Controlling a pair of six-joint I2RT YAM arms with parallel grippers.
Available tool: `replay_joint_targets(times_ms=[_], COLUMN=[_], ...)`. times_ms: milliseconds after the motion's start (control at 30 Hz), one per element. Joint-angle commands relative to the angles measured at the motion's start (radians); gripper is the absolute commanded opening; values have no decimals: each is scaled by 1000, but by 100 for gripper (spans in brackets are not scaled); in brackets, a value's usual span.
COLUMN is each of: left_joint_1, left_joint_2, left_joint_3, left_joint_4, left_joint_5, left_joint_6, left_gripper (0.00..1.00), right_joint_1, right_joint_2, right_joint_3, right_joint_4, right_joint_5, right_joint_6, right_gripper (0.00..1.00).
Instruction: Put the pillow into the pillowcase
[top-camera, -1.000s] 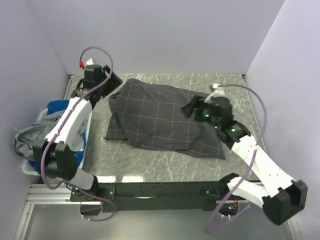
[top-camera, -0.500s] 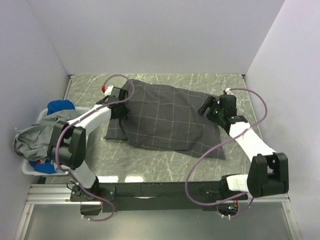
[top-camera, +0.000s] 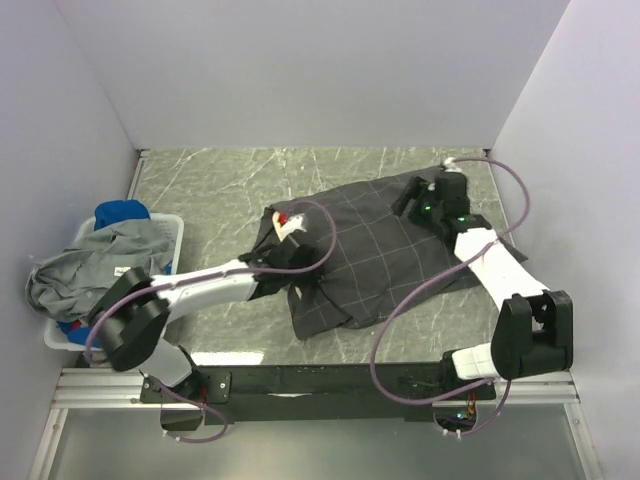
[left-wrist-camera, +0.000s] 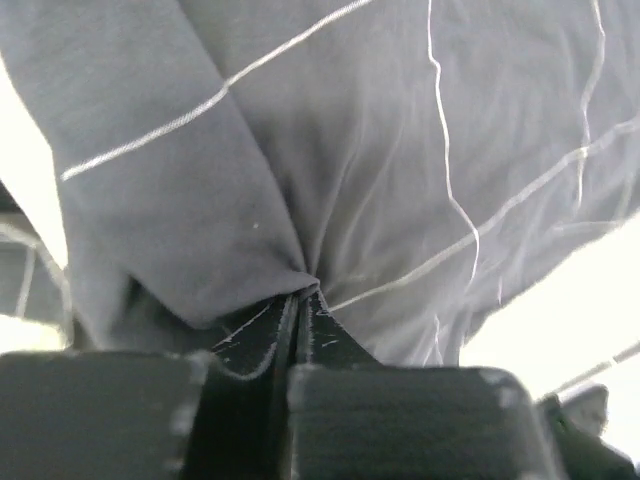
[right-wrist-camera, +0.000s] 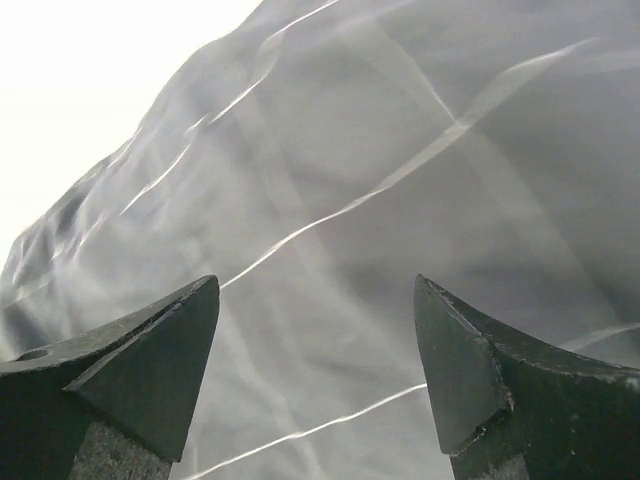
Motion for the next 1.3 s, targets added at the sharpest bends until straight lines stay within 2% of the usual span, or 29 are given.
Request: replay_joint_targets(times_ms=[0, 33, 67, 100, 133, 233, 267, 367, 433, 467, 600, 767, 833, 900, 933, 967, 1000, 1033, 1100, 1167, 1267], left_joint_1=[7, 9, 15, 23, 40, 171, 264, 380, 389, 394, 435, 451, 460, 472, 477, 487, 492, 500, 537, 584, 629], left_joint_2=[-176, -213, -287, -318, -345, -430, -448, -403, -354, -305, -206, -29, 7, 53, 74, 123, 144, 148, 118, 54, -34], left_joint_3=[-84, -93, -101, -110, -116, -182, -200, -239, -199, -187, -162, -102, -101, -98, -75, -11, 22, 46, 60, 74, 114], left_joint_4=[-55, -65, -75, -98, -173, -209, -198, -143, -150, -149, -43, 4, 107, 203, 199, 172, 149, 71, 55, 11, -66], left_joint_5=[-47, -69, -89, -159, -182, -205, -187, -120, -130, -135, -66, -3, 31, 98, 112, 121, 106, 94, 68, 53, -1], left_joint_6=[-90, -101, -106, -119, -173, -239, -244, -235, -224, -224, -215, -216, -213, -183, -169, -152, -121, -115, -98, -95, -54], left_gripper=[15, 23, 41, 50, 53, 55, 55, 56, 60, 69, 73, 71, 70, 57, 45, 21, 10, 1, 1, 1, 1], right_joint_1=[161, 232, 263, 290, 327, 468, 541, 664, 714, 732, 801, 815, 814, 815, 812, 809, 805, 798, 768, 742, 720], right_joint_2=[-76, -83, -85, -85, -86, -65, -33, 86, 149, 207, 380, 556, 597, 637, 650, 683, 697, 705, 638, 493, 290], right_joint_3=[19, 16, 20, 25, 29, 78, 118, 253, 348, 376, 540, 710, 767, 789, 809, 832, 858, 876, 841, 752, 680], right_joint_4=[-10, -4, 2, 7, 13, 18, 18, -57, -88, -102, -207, -345, -384, -404, -409, -462, -496, -522, -515, -472, -462], right_joint_5=[38, 38, 32, 21, 17, 50, 58, 151, 208, 225, 309, 455, 478, 462, 468, 486, 506, 536, 529, 500, 416], right_joint_6=[-58, -64, -68, -74, -79, -101, -116, -160, -180, -197, -225, -211, -219, -242, -251, -255, -257, -256, -246, -240, -249], right_gripper=[85, 85, 85, 85, 86, 84, 82, 81, 78, 78, 71, 70, 69, 69, 68, 65, 47, 34, 6, 0, 0])
